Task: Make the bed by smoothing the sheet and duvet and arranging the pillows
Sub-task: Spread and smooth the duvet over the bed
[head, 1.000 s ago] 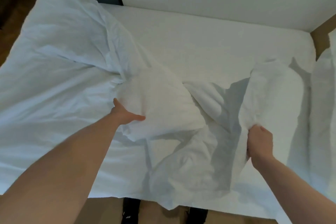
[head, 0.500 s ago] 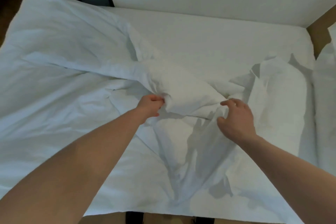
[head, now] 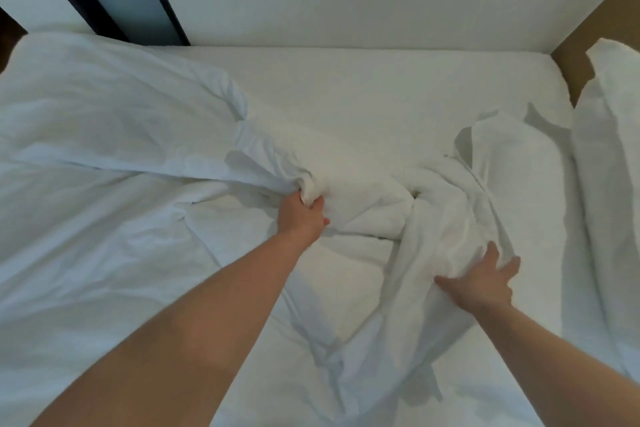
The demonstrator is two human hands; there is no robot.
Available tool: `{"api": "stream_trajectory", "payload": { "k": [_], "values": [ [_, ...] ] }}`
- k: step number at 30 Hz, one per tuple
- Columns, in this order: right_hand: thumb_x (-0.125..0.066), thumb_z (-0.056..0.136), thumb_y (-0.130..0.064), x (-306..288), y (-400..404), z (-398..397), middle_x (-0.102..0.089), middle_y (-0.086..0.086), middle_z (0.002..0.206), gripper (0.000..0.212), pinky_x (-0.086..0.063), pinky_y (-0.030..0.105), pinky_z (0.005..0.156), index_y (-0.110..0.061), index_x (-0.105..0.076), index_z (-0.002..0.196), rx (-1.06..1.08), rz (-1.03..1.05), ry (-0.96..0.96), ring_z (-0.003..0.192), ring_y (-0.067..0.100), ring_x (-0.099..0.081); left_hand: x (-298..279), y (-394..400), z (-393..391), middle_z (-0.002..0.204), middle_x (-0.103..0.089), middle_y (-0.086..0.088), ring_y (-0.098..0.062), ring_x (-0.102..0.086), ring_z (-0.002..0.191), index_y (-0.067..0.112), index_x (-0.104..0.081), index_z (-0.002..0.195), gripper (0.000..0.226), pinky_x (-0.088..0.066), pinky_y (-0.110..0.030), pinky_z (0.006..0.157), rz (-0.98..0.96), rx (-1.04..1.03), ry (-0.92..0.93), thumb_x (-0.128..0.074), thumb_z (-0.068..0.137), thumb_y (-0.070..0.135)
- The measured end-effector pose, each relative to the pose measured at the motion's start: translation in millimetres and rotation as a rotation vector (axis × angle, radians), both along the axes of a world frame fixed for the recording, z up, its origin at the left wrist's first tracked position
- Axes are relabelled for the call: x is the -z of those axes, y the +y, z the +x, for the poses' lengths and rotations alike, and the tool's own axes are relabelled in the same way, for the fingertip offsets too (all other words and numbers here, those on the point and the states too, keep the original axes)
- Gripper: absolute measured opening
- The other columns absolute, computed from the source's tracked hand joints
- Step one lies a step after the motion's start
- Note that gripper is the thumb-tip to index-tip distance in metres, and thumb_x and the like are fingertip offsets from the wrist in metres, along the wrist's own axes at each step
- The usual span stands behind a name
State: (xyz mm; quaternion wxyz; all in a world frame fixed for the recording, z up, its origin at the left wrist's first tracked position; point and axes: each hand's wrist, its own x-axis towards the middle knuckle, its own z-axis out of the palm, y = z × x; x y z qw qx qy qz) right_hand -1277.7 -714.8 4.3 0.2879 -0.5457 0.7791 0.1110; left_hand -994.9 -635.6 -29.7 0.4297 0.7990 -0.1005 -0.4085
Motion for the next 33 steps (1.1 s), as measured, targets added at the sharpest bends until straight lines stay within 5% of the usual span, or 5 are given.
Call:
{"api": "stream_trajectory", "payload": {
  "k": [6, 12, 17, 22, 33],
  "values": [
    [-0.065, 0.080, -0.006, -6, -7, -14, -0.066, 0.022, 0.122, 0.043, -0.052, 0.047, 0.100, -0.007, -0.062, 0.123, 0.193, -0.084, -0.289, 0.113, 0.042, -0.061, -76, -83, 25, 0.119, -0.071, -0.012, -0.031, -0.070, 0.106, 0.010, -0.062, 0.124, 0.033, -0.055, -0.042, 0.097, 0.013, 0.353, -0.388, -0.061, 0.098, 0.031],
    [-0.056, 0.071, -0.006, -63, -17, -65, -0.057, 0.005, 0.072, 0.013, -0.046, 0.036, 0.063, -0.017, -0.049, 0.072, -0.120, -0.175, -0.106, 0.070, 0.032, -0.055, -277, -251, 5, 0.119, -0.065, -0.010, -0.024, -0.060, 0.112, 0.017, -0.059, 0.107, 0.013, -0.038, -0.026, 0.089, -0.230, 0.513, -0.822, -0.055, 0.101, 0.028],
    [-0.050, 0.081, -0.027, -59, 16, -140, -0.066, -0.001, 0.092, 0.005, -0.054, 0.033, 0.076, -0.022, -0.050, 0.080, -0.239, 0.000, 0.128, 0.090, 0.024, -0.066, -356, -317, -32, 0.118, -0.060, 0.000, -0.019, -0.057, 0.110, 0.016, -0.053, 0.127, 0.028, -0.041, -0.024, 0.095, -0.443, 0.390, -0.859, -0.049, 0.103, 0.029],
    [-0.044, 0.096, -0.029, -45, 54, -162, -0.061, 0.001, 0.121, 0.020, -0.048, 0.030, 0.086, -0.019, -0.045, 0.113, -0.312, 0.338, 0.227, 0.120, 0.020, -0.062, -301, -303, -31, 0.145, -0.053, -0.016, -0.033, -0.048, 0.135, 0.006, -0.045, 0.144, 0.048, -0.037, -0.031, 0.105, -0.107, 0.636, -0.887, -0.049, 0.103, 0.031],
    [-0.075, 0.084, -0.024, -84, -74, -36, -0.018, 0.009, 0.164, 0.097, -0.045, 0.047, 0.102, -0.015, -0.016, 0.160, 0.005, -0.238, -0.317, 0.134, 0.038, -0.049, -210, -140, -6, 0.105, -0.068, 0.004, -0.023, -0.063, 0.097, 0.018, -0.070, 0.107, 0.027, -0.051, -0.036, 0.081, 0.040, 0.904, -0.637, -0.061, 0.082, 0.020]
  ]
}}
